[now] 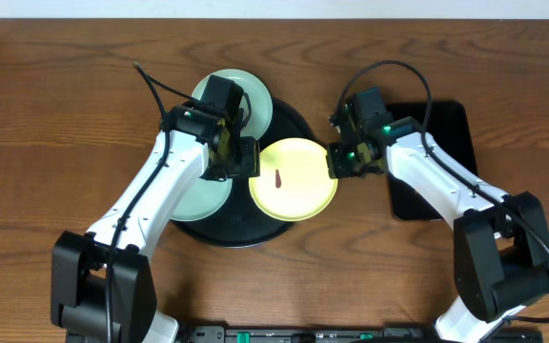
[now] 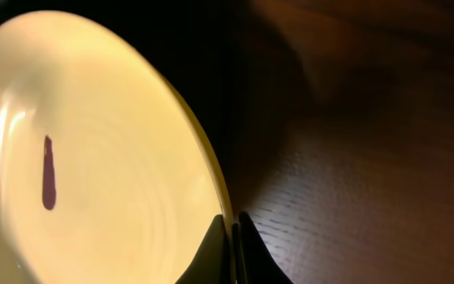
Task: Clean dirty plates on tray and stack at the side
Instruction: 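Lift and slide the yellow plate toward the table center with right gripper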
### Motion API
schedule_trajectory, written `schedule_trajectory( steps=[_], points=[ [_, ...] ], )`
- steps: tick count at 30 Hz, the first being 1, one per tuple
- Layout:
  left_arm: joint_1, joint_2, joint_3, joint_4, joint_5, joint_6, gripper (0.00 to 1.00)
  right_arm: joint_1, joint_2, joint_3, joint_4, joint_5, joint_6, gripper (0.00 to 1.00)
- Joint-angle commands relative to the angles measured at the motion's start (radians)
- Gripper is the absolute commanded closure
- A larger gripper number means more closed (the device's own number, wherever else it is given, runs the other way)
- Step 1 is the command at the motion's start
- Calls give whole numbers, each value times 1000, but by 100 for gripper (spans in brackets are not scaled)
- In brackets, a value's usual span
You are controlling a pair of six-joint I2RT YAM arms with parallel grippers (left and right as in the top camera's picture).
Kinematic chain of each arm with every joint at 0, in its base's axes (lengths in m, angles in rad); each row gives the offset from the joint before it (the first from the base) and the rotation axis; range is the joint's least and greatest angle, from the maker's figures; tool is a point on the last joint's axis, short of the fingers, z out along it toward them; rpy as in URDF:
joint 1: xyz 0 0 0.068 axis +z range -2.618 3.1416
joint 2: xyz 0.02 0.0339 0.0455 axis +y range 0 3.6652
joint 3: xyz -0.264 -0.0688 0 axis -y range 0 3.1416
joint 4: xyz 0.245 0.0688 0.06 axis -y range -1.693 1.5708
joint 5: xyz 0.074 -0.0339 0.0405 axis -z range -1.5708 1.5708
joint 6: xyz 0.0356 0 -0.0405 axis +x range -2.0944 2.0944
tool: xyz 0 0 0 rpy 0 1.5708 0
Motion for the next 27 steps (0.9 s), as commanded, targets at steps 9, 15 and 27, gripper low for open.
schedule_trajectory(
  steps=[9,15,27],
  points=[
    [-1,-81,23,18,58,202,34,40,-23,6,-35,-48,-367,99],
    [-1,-93,23,68,58,254,34,37,-23,6,-46,-48,-811,99],
    [-2,-93,23,101,58,283,30,47,-23,6,178,-59,-1099,99]
  ],
)
